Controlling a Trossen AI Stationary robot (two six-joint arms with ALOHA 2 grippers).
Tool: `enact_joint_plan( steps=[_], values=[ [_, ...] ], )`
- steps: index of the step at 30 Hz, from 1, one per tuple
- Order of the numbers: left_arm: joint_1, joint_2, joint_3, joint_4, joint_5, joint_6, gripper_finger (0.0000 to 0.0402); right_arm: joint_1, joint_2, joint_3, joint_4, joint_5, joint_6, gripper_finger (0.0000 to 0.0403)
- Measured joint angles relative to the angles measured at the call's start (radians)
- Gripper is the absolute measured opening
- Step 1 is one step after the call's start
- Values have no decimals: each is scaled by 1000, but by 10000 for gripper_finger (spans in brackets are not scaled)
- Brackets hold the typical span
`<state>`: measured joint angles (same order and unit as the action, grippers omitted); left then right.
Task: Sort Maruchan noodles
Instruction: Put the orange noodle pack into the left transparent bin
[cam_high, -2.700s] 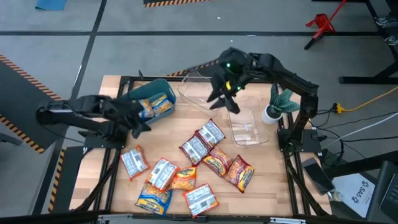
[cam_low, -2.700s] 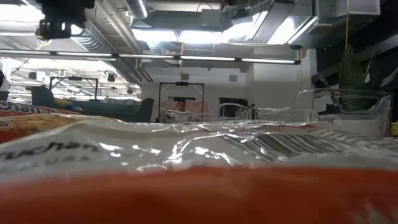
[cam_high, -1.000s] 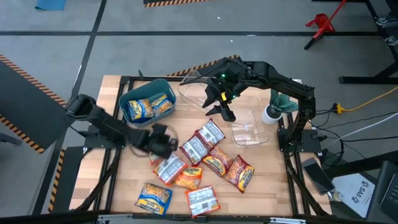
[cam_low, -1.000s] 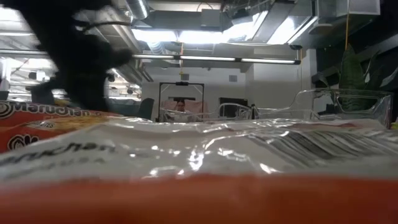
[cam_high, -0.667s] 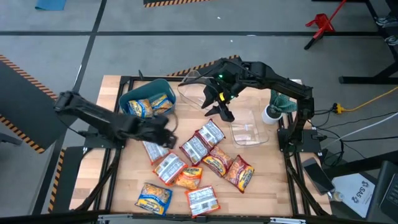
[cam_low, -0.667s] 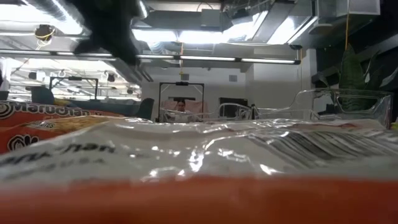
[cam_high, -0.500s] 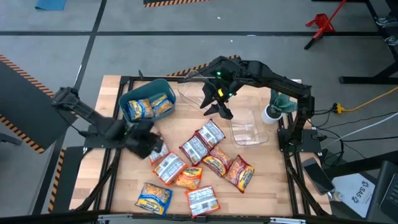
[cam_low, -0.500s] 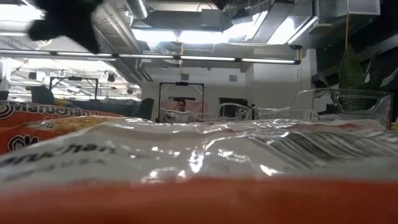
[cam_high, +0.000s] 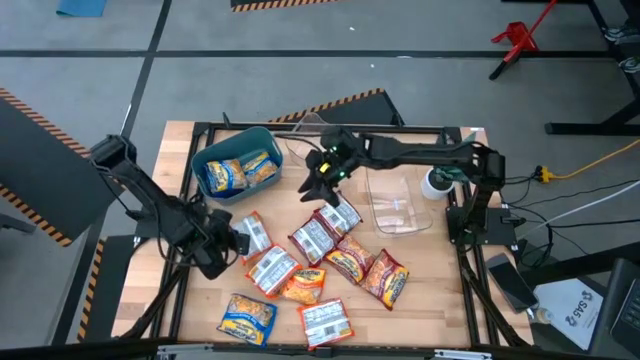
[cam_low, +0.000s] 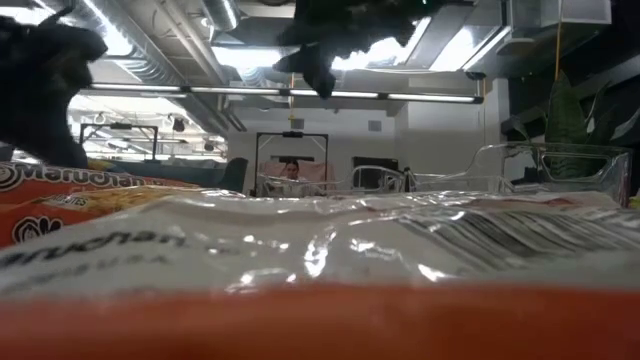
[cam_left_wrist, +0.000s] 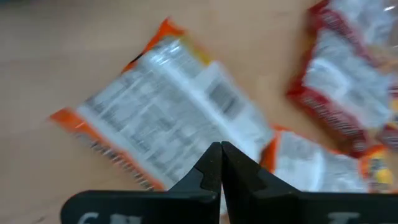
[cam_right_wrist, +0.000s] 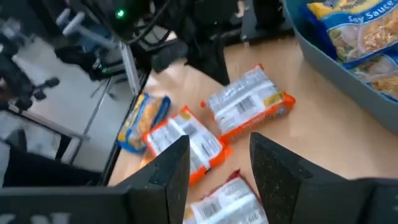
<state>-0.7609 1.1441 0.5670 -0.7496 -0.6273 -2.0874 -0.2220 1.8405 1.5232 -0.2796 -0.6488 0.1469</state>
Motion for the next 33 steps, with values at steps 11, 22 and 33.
enact_joint_plan(
  steps=[11,22,33],
  values=[
    [-63,34,1,-61,189,-151,0,0,-1,-119,54,28,36,152],
    [21,236,-22,71,217,-158,0,0,-1,-119,54,54,33,152],
    [237,264,-25,414,-120,130,0,0,-1,-119,62,61,32,152]
  ],
)
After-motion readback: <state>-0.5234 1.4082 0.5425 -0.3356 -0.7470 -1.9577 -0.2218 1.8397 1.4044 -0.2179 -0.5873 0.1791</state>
